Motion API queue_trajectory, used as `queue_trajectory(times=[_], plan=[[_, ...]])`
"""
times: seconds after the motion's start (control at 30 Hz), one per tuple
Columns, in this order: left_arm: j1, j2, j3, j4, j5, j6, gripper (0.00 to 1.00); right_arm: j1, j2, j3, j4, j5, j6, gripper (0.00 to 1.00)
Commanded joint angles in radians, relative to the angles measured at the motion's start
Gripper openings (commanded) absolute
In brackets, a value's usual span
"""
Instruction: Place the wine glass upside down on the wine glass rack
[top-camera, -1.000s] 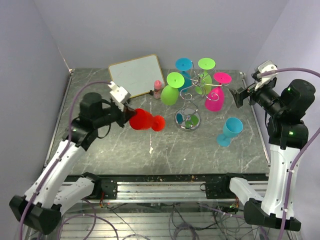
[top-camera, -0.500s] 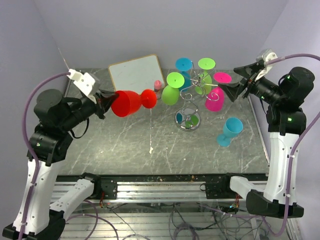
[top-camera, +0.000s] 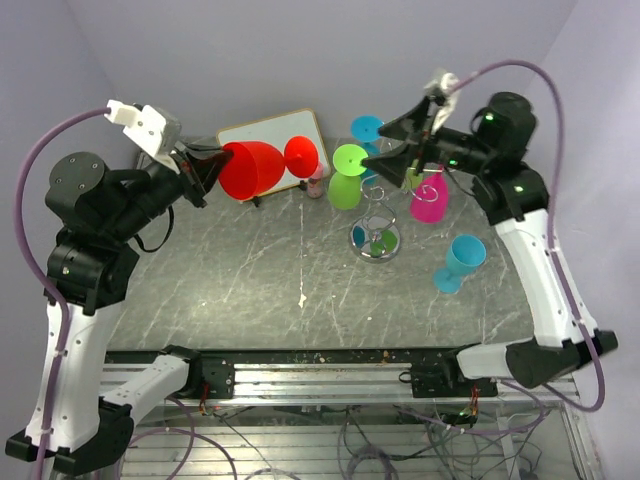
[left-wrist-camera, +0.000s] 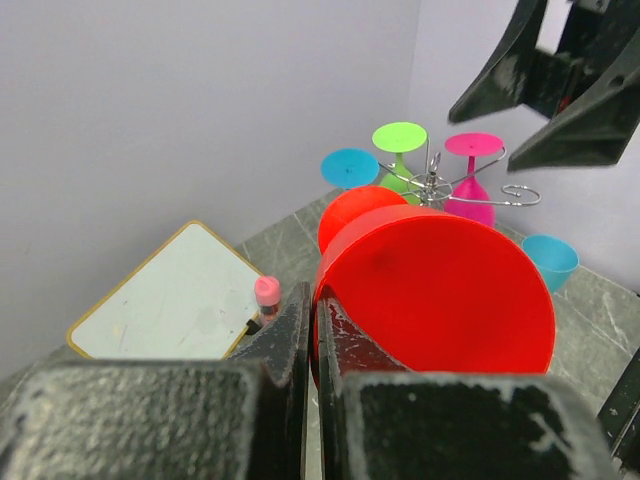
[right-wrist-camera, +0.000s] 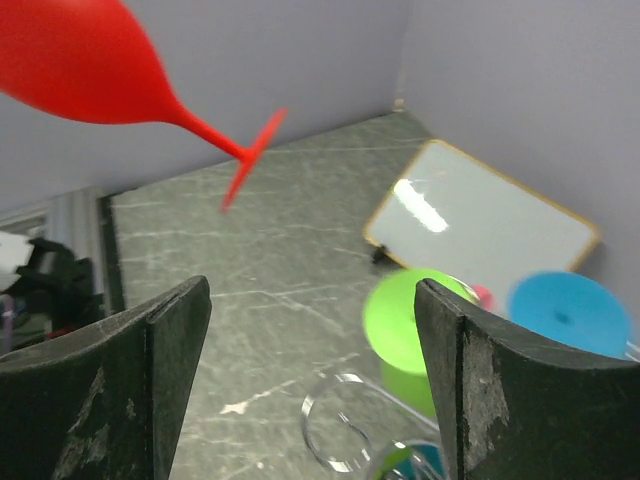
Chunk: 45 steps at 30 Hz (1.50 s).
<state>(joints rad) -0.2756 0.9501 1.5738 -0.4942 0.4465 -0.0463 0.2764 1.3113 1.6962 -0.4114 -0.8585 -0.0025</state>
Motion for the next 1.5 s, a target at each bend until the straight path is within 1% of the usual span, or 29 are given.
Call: queue_trajectory(times=[0.0,0.13,0.23,0.4,0.63,1.0,1.37,1.47], plan=[[0.010,0.018,0.024,0.085,-0.021,-0.025,0.07,0.159,0.070,0.034,0.023,0.069,0.030,0.82],[0.010,0.042,0.041,0.090,-0.007,-0.024,0.07,0.265,0.105,0.013,0.096,0.149,0.073,0.80],[0.010,0.049,0.044,0.097,-0.003,-0.011,0.07,0.300,0.135,0.015,0.126,0.208,0.130,0.78],[0.010,0.059,0.041,0.113,-0.002,0.007,0.07,0.331,0.178,0.035,0.134,0.285,0.204,0.71],[0.010,0.058,0.030,0.123,0.011,0.011,0.07,0.333,0.203,0.044,0.147,0.312,0.277,0.60],[0.010,0.050,0.013,0.132,0.024,0.020,0.07,0.333,0.228,0.070,0.158,0.314,0.333,0.33],[0.010,0.045,0.002,0.138,0.040,0.018,0.07,0.333,0.254,0.101,0.142,0.352,0.362,0.22],[0.010,0.044,-0.006,0.142,0.053,0.018,0.07,0.333,0.259,0.102,0.140,0.355,0.370,0.17]])
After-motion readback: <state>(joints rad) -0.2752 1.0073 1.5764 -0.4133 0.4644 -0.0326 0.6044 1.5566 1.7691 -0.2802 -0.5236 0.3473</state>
